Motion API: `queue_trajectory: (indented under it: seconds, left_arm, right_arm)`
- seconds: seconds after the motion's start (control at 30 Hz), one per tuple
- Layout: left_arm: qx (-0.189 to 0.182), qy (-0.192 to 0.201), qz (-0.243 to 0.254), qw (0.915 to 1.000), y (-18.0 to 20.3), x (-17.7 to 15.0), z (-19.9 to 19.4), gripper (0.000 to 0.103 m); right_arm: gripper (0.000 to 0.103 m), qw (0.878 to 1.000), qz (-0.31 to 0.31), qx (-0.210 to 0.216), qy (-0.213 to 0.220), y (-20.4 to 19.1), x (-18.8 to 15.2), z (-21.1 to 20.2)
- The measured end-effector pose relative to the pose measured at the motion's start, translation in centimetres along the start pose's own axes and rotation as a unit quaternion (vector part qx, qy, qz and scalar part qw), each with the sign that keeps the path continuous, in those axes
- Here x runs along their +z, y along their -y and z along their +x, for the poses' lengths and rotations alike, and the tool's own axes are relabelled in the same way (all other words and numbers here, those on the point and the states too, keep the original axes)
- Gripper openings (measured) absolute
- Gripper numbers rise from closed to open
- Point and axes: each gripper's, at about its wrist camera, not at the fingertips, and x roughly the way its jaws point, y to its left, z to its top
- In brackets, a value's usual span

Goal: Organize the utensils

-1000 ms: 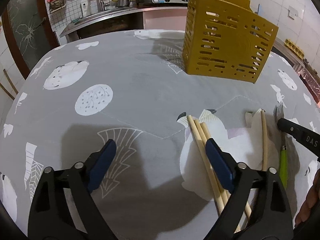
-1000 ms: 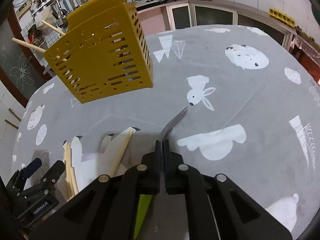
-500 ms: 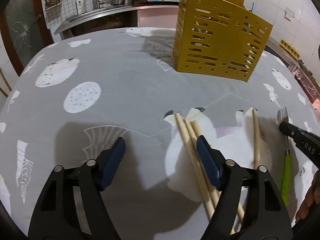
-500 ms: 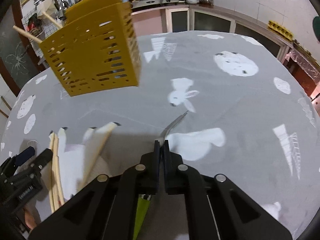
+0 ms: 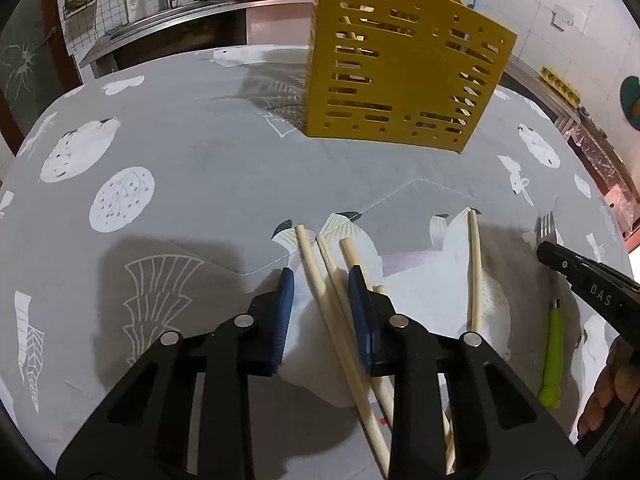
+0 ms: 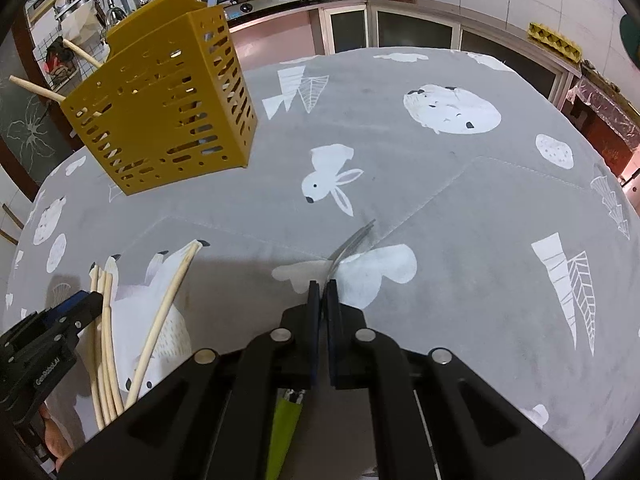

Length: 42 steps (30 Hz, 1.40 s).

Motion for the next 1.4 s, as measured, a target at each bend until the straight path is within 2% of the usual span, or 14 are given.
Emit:
queue_trajectory:
  seconds: [0.23, 0.33, 0.47, 0.6, 0.63, 0.7, 1.03, 1.4]
  left_arm:
    - [0.003, -0.002, 0.004, 1.0000, 0.1, -0.1, 0.2, 0.028]
    - [0.019, 0.001, 0.014, 0.9997, 0.7, 0.2, 0.8, 0.027]
    - [0.026, 0.013, 0.013, 0.9995, 0.7, 0.4, 0.9, 0.015]
    - [0.018, 0.021, 0.012, 0.9996, 0.4, 0.3, 0.7, 0.014]
    - [0.017, 0.023, 0.011, 0.9995, 0.3, 0.3, 0.6, 0.007]
    - [0.007, 0.030, 0.007, 0.9995, 0.2, 0.3, 0.0, 0.006]
    - [-0.012, 0.102, 0.013, 0.9946, 0.2, 0.9, -5.0, 0.006]
    - [-0.030, 0.221, 0.018, 0.9746, -1.4, 0.1, -12.9, 0.005]
  right_arm:
    - [0.004, 1.000, 0.008, 0.001, 0.002, 0.1, -0.1, 0.2]
    - [0.004, 1.000, 0.009, -0.003, 0.005, 0.0, 0.1, 0.4]
    - [0.004, 1.000, 0.012, -0.003, 0.013, 0.1, 0.2, 0.4]
    - [0.003, 1.000, 0.010, -0.001, 0.023, 0.1, -0.1, 0.1]
    - [0.003, 1.000, 0.011, 0.000, 0.025, 0.1, -0.2, -0.1]
    - [0.002, 0.999, 0.014, 0.004, 0.037, 0.1, -0.4, -0.7]
    - [0.002, 0.995, 0.016, 0.021, 0.099, 0.4, -0.7, -4.9]
    - [0.002, 0.981, 0.019, 0.042, 0.191, 0.4, -1.8, -10.5]
